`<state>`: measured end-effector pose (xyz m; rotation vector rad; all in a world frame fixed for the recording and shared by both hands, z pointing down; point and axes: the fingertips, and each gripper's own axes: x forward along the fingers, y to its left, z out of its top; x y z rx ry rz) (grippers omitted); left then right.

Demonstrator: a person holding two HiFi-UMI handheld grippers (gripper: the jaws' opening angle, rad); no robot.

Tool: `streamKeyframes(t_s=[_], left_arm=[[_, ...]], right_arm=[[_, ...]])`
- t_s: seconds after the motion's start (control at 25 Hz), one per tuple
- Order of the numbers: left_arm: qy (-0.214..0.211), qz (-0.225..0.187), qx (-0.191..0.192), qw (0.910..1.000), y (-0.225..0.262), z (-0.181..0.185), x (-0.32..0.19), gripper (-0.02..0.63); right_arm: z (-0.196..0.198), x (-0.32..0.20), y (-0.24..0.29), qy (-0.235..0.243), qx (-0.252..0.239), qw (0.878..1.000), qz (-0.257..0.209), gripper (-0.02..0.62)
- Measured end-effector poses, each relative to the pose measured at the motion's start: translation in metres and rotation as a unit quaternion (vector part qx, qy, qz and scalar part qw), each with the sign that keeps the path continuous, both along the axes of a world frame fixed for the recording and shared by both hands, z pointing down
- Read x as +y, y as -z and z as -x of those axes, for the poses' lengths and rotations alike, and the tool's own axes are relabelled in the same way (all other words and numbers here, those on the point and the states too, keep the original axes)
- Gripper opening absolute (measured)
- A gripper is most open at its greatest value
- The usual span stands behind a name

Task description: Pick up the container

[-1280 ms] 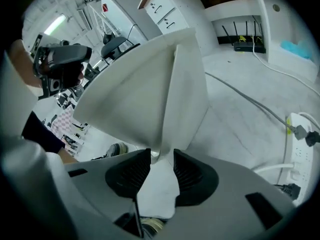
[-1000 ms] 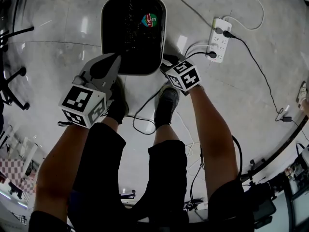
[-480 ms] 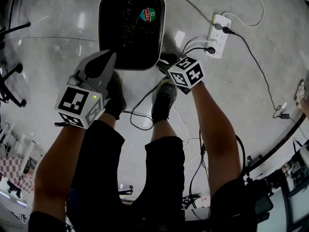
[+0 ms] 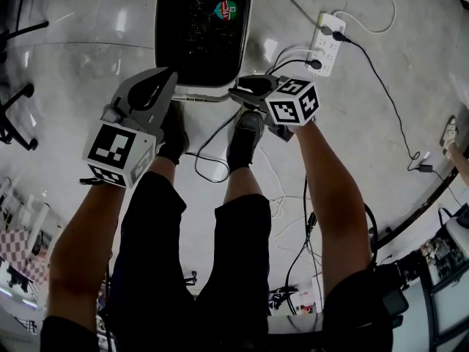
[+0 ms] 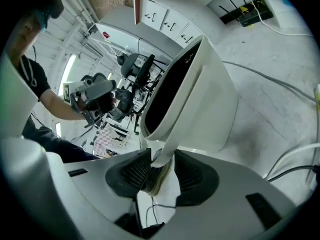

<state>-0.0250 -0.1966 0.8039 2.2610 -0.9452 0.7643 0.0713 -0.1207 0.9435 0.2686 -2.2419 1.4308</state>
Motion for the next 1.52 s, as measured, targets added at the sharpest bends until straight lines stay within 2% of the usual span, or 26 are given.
streamKeyframes(t_s=[0.24, 0.4, 0.52, 0.56, 0.68, 0.76, 0.88, 0.96, 1.04, 1.2, 1.28, 1.4, 1.52], left_arm=[[-0.042, -0.004, -0.024, 0.9988, 0.012, 0.007, 0.010, 0.012], [-0.070, -0.003, -0.046, 0.9965, 0.015, 0.010, 0.019, 0.012], [-0.109, -0.005, -0.065, 0.9919, 0.016, 0.010, 0.028, 0.015], [-0.127, -0.006, -0.071, 0.9893, 0.015, 0.009, 0.031, 0.027], [-0.181, 0.000, -0.081, 0.9800, 0.009, 0.003, 0.046, 0.145], [-0.229, 0.000, -0.098, 0.9684, 0.002, 0.001, 0.061, 0.179], [-0.316, -0.017, -0.155, 0.9360, -0.013, -0.001, 0.080, 0.222], [-0.353, -0.023, -0.194, 0.9151, -0.026, -0.001, 0.088, 0.230], [-0.377, -0.030, -0.221, 0.8991, -0.037, -0.002, 0.089, 0.233], [-0.390, -0.017, -0.237, 0.8898, -0.056, -0.010, 0.090, 0.232], [-0.399, -0.016, -0.251, 0.8819, -0.065, -0.013, 0.092, 0.233], [-0.416, -0.029, -0.282, 0.8641, -0.077, -0.016, 0.093, 0.232], [-0.412, -0.057, -0.307, 0.8560, -0.078, -0.022, 0.086, 0.223]], right_arm=[[-0.001, -0.001, 0.028, -0.029, -0.031, 0.998, 0.055, 0.126], [-0.006, -0.004, 0.037, -0.026, -0.028, 0.996, 0.075, 0.130], [-0.006, -0.006, 0.044, -0.039, -0.035, 0.994, 0.094, 0.130], [-0.005, -0.007, 0.046, -0.042, -0.037, 0.993, 0.101, 0.130], [-0.005, -0.014, 0.055, -0.053, -0.046, 0.991, 0.116, 0.130], [-0.004, -0.019, 0.063, -0.066, -0.054, 0.989, 0.122, 0.130], [-0.005, -0.023, 0.070, -0.080, -0.060, 0.986, 0.132, 0.130], [-0.006, -0.021, 0.069, -0.084, -0.058, 0.985, 0.139, 0.130], [-0.006, -0.021, 0.069, -0.086, -0.057, 0.984, 0.143, 0.130], [-0.003, -0.025, 0.075, -0.097, -0.072, 0.981, 0.149, 0.130], [-0.002, -0.026, 0.078, -0.105, -0.079, 0.979, 0.155, 0.130], [-0.003, -0.027, 0.078, -0.117, -0.077, 0.976, 0.164, 0.130], [-0.002, -0.029, 0.083, -0.128, -0.082, 0.974, 0.171, 0.130]])
